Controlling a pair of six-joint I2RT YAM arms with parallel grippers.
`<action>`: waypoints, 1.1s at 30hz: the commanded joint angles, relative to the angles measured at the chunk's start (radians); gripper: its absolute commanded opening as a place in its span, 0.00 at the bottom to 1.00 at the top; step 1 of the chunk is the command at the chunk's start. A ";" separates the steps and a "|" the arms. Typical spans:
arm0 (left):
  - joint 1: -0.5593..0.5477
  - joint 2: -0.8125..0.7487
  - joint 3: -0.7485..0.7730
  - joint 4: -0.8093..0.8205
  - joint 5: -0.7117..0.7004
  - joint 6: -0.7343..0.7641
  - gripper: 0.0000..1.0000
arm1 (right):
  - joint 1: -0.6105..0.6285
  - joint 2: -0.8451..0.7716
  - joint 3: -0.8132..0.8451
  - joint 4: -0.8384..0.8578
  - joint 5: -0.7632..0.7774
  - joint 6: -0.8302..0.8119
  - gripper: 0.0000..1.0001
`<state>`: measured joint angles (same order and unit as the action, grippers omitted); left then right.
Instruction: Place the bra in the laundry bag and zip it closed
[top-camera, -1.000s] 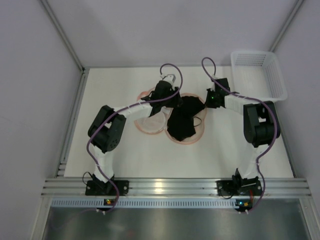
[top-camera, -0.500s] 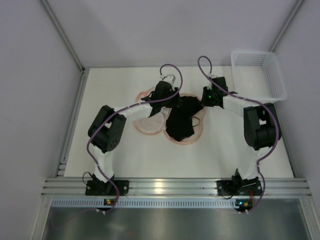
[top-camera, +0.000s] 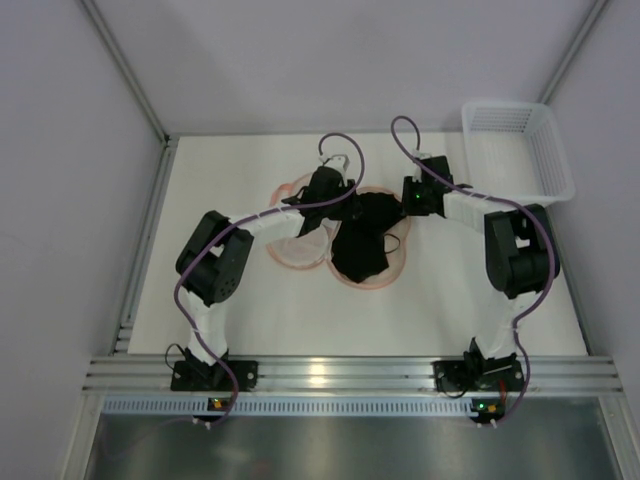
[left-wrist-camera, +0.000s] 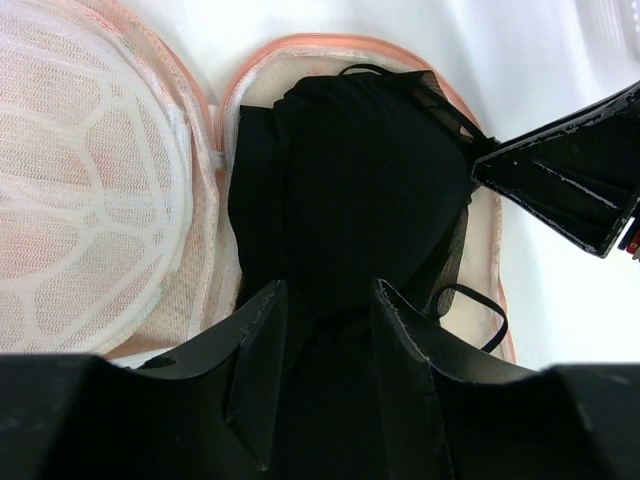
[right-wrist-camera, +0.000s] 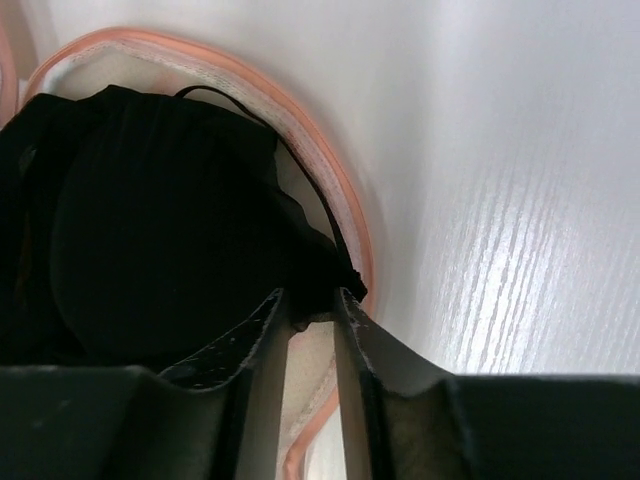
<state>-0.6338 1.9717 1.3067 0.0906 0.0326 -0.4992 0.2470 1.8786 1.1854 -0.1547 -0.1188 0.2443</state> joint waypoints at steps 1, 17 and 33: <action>-0.004 -0.063 -0.003 0.041 0.000 -0.006 0.45 | 0.011 -0.050 0.029 0.003 0.045 -0.023 0.30; -0.004 -0.071 -0.015 0.041 -0.010 0.002 0.45 | 0.014 0.020 0.083 0.001 0.027 -0.016 0.13; -0.004 -0.082 -0.023 0.041 0.003 0.002 0.45 | 0.014 0.008 0.102 -0.052 0.110 -0.033 0.37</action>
<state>-0.6338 1.9476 1.2972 0.0910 0.0326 -0.4988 0.2485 1.8992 1.2369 -0.2028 -0.0273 0.2195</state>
